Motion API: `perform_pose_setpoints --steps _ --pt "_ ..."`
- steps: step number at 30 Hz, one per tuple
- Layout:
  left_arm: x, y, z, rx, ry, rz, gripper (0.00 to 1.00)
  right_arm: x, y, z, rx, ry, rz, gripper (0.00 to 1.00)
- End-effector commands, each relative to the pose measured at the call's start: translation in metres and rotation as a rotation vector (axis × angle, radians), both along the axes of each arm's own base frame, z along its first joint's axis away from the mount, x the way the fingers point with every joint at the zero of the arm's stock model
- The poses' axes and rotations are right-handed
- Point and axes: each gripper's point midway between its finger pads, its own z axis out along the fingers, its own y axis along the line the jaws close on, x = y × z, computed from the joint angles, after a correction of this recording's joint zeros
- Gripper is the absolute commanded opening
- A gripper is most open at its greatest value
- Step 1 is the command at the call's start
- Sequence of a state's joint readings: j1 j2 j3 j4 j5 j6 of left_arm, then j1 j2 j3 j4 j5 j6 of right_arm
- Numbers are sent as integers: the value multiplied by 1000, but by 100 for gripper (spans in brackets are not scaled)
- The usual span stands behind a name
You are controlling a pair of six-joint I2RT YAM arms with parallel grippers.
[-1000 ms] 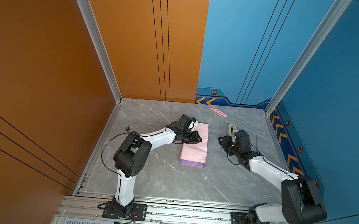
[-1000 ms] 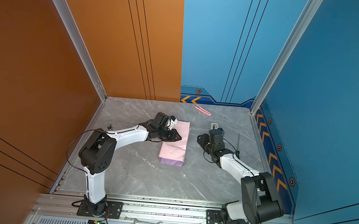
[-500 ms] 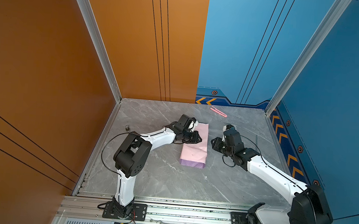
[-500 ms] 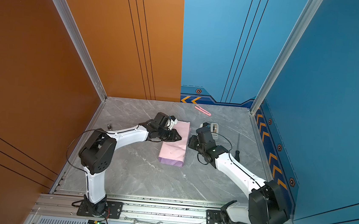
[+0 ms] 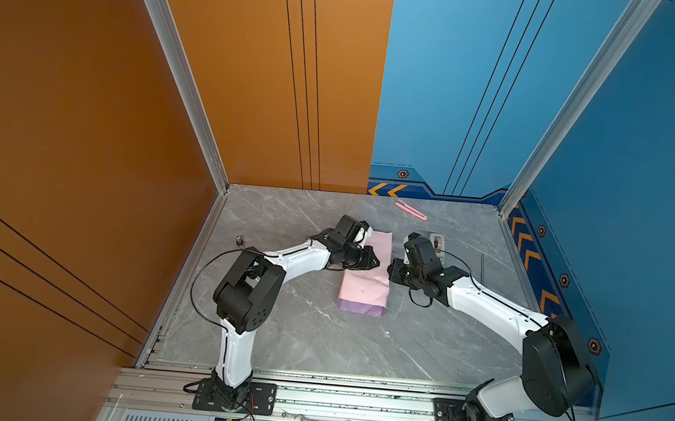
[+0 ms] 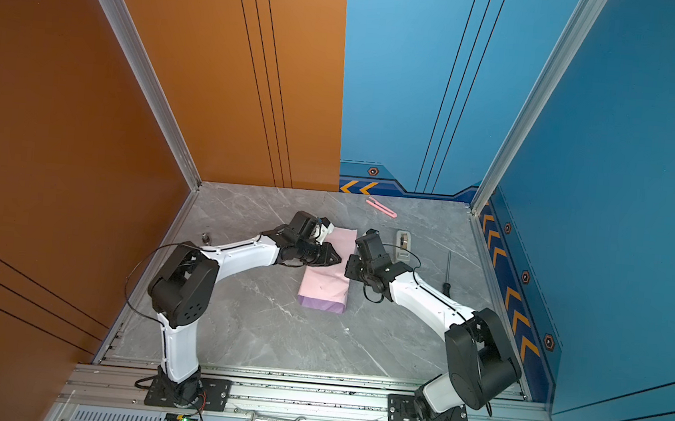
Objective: Wrap the gift box in paper
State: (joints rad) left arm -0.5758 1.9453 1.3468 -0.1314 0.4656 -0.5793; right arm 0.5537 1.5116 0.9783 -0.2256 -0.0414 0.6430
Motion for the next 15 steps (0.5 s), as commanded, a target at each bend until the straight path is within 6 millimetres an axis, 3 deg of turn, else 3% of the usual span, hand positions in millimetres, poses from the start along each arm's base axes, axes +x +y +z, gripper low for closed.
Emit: perform_pose_setpoints --steps 1,15 --pt "-13 21 -46 114 118 12 22 -2 0 1 -21 21 11 30" --pt "-13 21 -45 115 116 13 22 0 12 -21 73 112 -7 33"
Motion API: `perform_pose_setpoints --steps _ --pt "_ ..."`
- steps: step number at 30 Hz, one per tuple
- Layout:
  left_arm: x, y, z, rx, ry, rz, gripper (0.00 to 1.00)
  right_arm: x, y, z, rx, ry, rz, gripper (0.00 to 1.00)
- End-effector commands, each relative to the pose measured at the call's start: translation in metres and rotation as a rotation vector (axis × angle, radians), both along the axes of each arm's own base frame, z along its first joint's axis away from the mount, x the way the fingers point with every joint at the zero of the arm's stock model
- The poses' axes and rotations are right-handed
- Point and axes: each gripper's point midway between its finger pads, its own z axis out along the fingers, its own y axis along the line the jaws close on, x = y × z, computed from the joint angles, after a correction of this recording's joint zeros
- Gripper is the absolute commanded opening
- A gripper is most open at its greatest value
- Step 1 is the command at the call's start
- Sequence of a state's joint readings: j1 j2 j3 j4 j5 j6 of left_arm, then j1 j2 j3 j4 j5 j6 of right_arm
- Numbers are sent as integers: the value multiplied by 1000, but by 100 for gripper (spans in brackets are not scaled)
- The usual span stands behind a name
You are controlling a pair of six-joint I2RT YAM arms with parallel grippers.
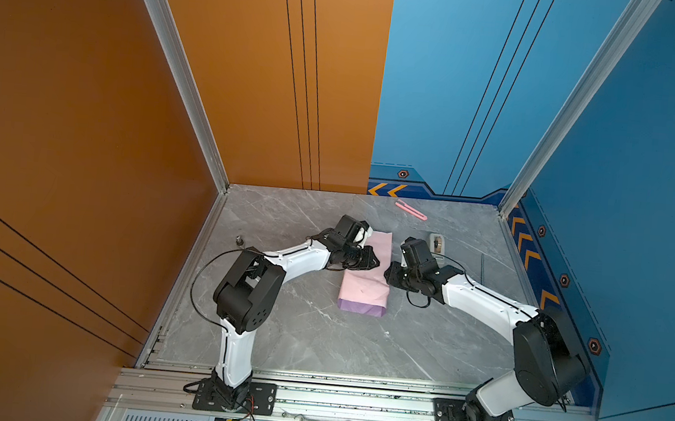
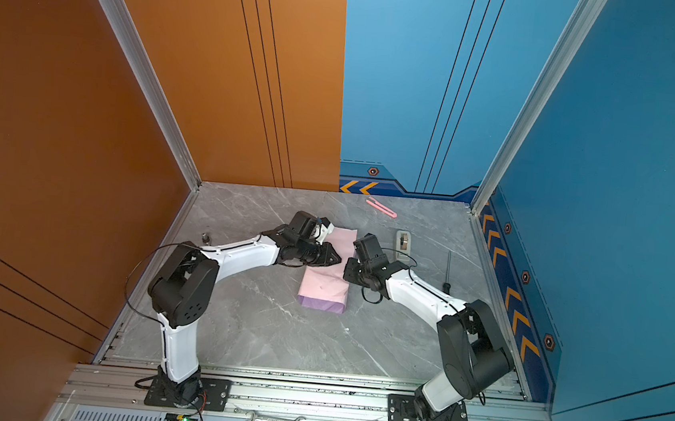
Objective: Wrap the gift box in paper
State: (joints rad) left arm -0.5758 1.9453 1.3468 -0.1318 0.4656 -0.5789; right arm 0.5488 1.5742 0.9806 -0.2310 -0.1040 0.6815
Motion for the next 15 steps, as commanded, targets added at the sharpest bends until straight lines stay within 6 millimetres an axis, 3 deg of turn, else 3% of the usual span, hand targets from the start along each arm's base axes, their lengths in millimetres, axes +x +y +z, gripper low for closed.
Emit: perform_pose_setpoints --steps 1,9,15 --pt "-13 20 -44 114 116 12 22 5 7 0 54 23 -16 33" --pt "-12 21 -46 119 120 13 22 11 17 -11 203 81 -51 39" --pt "-11 21 -45 118 119 12 22 8 13 -20 201 138 -77 46"
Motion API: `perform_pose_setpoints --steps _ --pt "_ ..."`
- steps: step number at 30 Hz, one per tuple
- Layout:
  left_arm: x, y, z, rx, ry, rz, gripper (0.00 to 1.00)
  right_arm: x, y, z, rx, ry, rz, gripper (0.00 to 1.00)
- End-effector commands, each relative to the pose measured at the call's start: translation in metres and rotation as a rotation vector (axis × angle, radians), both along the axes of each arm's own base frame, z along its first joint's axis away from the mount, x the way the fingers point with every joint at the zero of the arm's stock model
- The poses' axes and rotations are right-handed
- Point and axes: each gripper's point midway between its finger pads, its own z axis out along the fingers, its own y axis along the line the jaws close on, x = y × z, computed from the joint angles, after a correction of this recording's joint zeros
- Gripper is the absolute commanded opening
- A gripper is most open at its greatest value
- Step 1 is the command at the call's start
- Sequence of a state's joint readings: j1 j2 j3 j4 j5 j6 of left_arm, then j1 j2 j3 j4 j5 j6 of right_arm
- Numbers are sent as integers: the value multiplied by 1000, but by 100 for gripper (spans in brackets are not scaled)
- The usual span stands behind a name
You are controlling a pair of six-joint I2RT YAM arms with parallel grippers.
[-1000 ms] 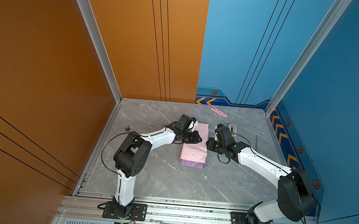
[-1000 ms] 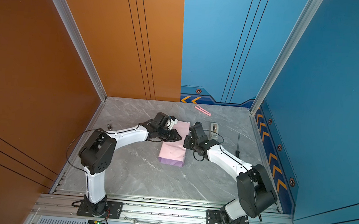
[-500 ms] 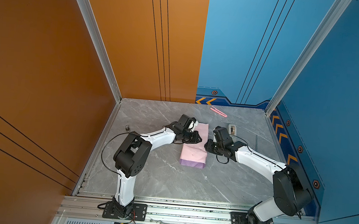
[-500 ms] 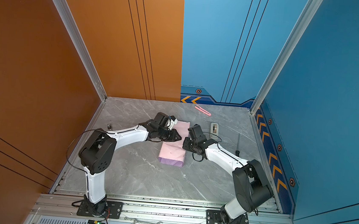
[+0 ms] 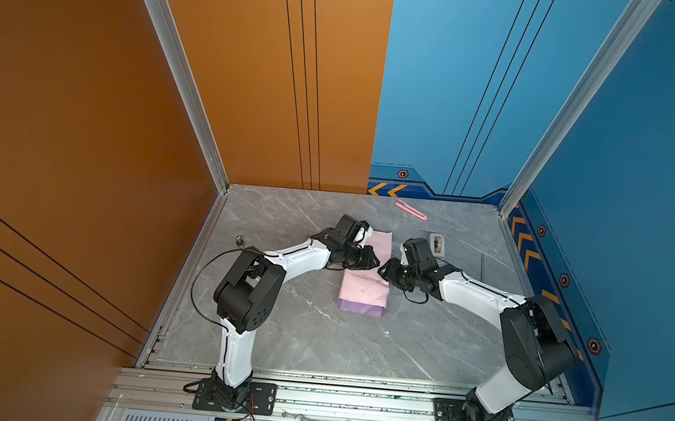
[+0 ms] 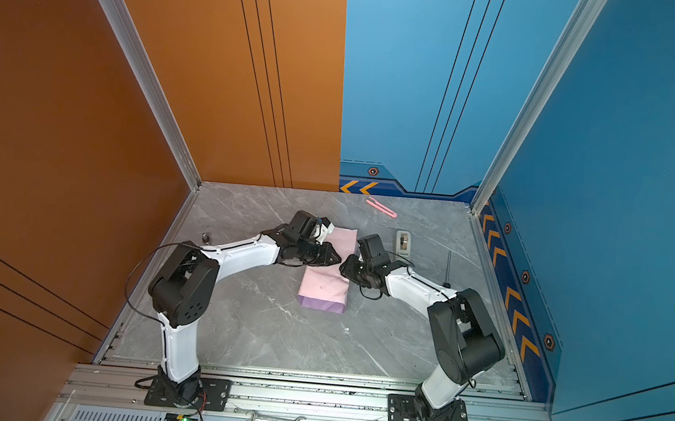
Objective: Wrap the gift box in paper
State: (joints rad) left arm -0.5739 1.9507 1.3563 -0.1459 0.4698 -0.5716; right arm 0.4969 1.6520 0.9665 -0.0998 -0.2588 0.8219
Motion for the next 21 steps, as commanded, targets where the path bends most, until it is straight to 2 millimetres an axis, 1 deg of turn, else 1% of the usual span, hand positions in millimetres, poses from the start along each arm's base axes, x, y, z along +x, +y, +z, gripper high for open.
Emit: perform_pose_setpoints --steps 1,4,7,10,14,18,21 --pt "-12 20 -45 115 115 17 22 -6 0 -9 10 57 -16 47" --pt "-13 20 -46 115 119 16 22 -11 0 -13 23 94 -11 52" --pt "-13 20 -46 115 119 16 22 -14 4 -10 52 105 0 57" --pt "-13 20 -45 115 118 17 22 -11 -3 5 81 76 -22 60" --pt "-13 20 -45 114 119 15 22 -6 -17 27 174 32 -64 62" --pt "-12 20 -44 114 115 17 22 -4 -25 36 278 27 -103 63" --pt "-13 19 -44 113 115 14 22 -5 -20 37 322 43 -100 63"
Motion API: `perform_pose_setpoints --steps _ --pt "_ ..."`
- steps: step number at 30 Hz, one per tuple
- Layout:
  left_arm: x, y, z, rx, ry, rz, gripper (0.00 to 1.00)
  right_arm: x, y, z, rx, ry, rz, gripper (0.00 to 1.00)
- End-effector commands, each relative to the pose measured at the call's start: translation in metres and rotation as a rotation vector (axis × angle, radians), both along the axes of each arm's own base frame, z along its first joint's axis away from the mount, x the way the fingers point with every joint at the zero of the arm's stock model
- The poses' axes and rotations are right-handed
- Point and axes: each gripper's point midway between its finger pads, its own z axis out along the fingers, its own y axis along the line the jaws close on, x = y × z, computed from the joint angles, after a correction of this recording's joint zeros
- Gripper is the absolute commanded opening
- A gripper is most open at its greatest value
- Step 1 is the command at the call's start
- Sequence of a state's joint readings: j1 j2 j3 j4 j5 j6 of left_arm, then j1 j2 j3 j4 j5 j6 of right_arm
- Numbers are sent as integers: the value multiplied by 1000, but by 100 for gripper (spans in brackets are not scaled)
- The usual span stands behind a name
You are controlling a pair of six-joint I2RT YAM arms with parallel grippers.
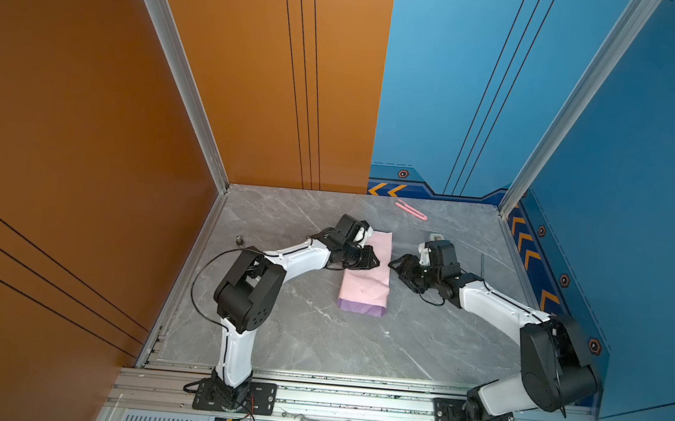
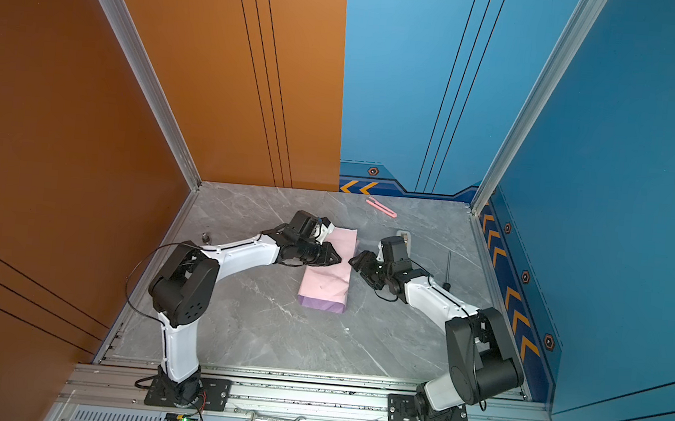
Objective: Wrap the gift box in paper
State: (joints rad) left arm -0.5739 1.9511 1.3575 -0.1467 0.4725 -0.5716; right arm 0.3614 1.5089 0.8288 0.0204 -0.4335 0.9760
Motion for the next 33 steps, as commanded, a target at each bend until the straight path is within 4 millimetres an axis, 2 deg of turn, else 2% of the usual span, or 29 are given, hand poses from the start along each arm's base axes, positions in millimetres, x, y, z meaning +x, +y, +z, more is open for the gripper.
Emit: perform_pose_setpoints --steps 1,6,11,16,20,23,28,31,33 --pt "-13 20 -44 116 115 15 22 -4 15 5 85 16 29 63" --pt "-13 20 -44 116 115 16 22 -9 23 -14 -9 58 71 63" --pt "-14 21 -44 122 116 17 22 -7 31 -29 -19 88 91 64" --pt "-13 22 -45 123 116 17 22 -3 44 -33 47 94 108 67" --pt "-13 22 -45 124 115 17 22 -3 42 -37 45 107 102 66" --pt "-13 21 -45 123 114 16 22 -4 38 -35 43 106 100 65" --pt "-13 21 -44 123 115 17 22 -2 20 -18 64 56 85 72" --pt "-12 21 -44 122 113 18 22 0 10 -5 100 23 72 72" --pt "-12 21 -44 122 114 18 22 0 1 -5 106 23 45 71"
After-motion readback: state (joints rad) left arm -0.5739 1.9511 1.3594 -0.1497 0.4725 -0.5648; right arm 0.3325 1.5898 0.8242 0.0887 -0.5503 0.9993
